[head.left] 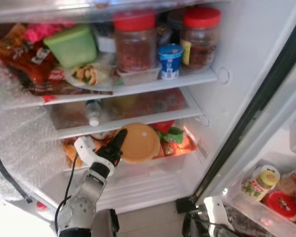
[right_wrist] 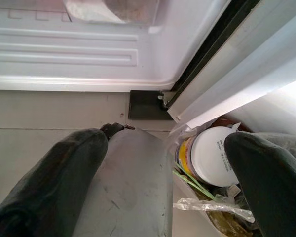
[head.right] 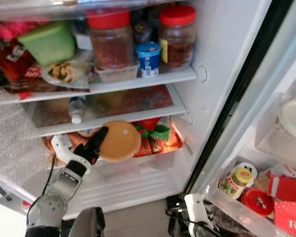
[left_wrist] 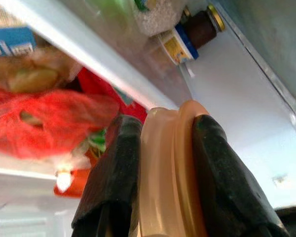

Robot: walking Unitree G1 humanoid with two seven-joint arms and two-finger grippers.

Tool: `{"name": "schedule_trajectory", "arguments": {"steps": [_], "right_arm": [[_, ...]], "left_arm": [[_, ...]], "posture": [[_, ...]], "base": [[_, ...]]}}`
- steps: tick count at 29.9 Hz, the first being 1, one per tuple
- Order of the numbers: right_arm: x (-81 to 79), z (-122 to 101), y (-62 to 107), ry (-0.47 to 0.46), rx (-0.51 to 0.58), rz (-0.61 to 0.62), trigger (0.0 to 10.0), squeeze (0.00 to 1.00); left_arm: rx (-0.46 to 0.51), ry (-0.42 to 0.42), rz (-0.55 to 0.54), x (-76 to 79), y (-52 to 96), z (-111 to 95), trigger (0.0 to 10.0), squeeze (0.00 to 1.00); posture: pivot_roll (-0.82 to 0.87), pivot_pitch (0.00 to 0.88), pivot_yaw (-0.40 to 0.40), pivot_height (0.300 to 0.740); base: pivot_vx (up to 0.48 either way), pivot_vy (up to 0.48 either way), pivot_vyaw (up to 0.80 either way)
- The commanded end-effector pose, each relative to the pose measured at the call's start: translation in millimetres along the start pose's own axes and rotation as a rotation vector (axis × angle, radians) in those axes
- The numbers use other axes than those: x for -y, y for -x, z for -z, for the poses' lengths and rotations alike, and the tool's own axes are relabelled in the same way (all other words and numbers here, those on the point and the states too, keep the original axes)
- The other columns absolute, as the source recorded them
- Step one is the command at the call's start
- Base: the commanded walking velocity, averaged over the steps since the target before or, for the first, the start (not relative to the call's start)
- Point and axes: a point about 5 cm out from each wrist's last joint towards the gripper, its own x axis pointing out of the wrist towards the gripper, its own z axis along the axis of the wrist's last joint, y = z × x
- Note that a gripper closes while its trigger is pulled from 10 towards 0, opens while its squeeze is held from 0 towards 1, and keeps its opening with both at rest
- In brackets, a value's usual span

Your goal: Restocking fridge

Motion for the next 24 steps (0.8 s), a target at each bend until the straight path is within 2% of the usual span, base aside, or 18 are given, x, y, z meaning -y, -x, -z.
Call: {"name": "schedule_trajectory", "arguments": {"steps": [1, 4, 8, 13, 15, 16, 20, 24], "right_arm": [[-15.3, 48.0, 12.5, -0.012, -0.192, -0.049, 10.0, 0.0], [-15.5, 47.8, 12.4, -0.01, -0.192, -0.051, 10.0, 0.0], [-15.7, 48.0, 12.5, -0.01, -0.193, -0.053, 10.0, 0.0], [-15.9, 48.1, 12.6, -0.012, -0.193, -0.052, 10.0, 0.0], [-15.8, 48.2, 12.6, -0.014, -0.193, -0.051, 10.0, 0.0], [-15.8, 48.2, 12.6, -0.014, -0.193, -0.051, 10.0, 0.0], [-16.2, 48.4, 12.6, -0.016, -0.193, -0.048, 10.0, 0.0], [-16.4, 48.4, 12.6, -0.017, -0.193, -0.048, 10.0, 0.0]], "left_arm": [[-0.005, 0.006, 0.071, 12.5, -2.0, -1.7, 10.0, 0.0], [0.008, -0.001, 0.073, 14.5, -3.5, -4.0, 10.0, 0.0], [0.069, -0.005, 0.059, 16.0, -13.9, -14.9, 10.0, 0.0], [0.091, -0.008, 0.07, 18.6, -29.6, -19.7, 10.0, 0.0], [0.113, -0.009, 0.033, 13.3, -38.7, -22.9, 10.0, 0.0], [0.113, -0.009, 0.033, 13.3, -38.7, -22.9, 10.0, 0.0], [0.172, -0.001, -0.022, 8.4, -67.3, -35.5, 10.0, 0.0], [0.179, 0.007, -0.026, 9.6, -71.9, -37.3, 10.0, 0.0]], "posture": [[-0.03, 0.071, 0.033, 0.563], [-0.03, 0.068, 0.033, 0.563], [-0.03, 0.065, 0.031, 0.563], [-0.03, 0.064, 0.032, 0.563], [-0.03, 0.064, 0.032, 0.563], [-0.03, 0.064, 0.032, 0.563], [-0.04, 0.061, 0.034, 0.563], [-0.05, 0.06, 0.035, 0.563]], "base": [[0.0, 0.0, 0.0], [0.0, 0.0, 0.0], [0.0, 0.0, 0.0], [0.0, 0.0, 0.0], [0.0, 0.0, 0.0], [0.0, 0.0, 0.0], [0.0, 0.0, 0.0], [0.0, 0.0, 0.0]]}}
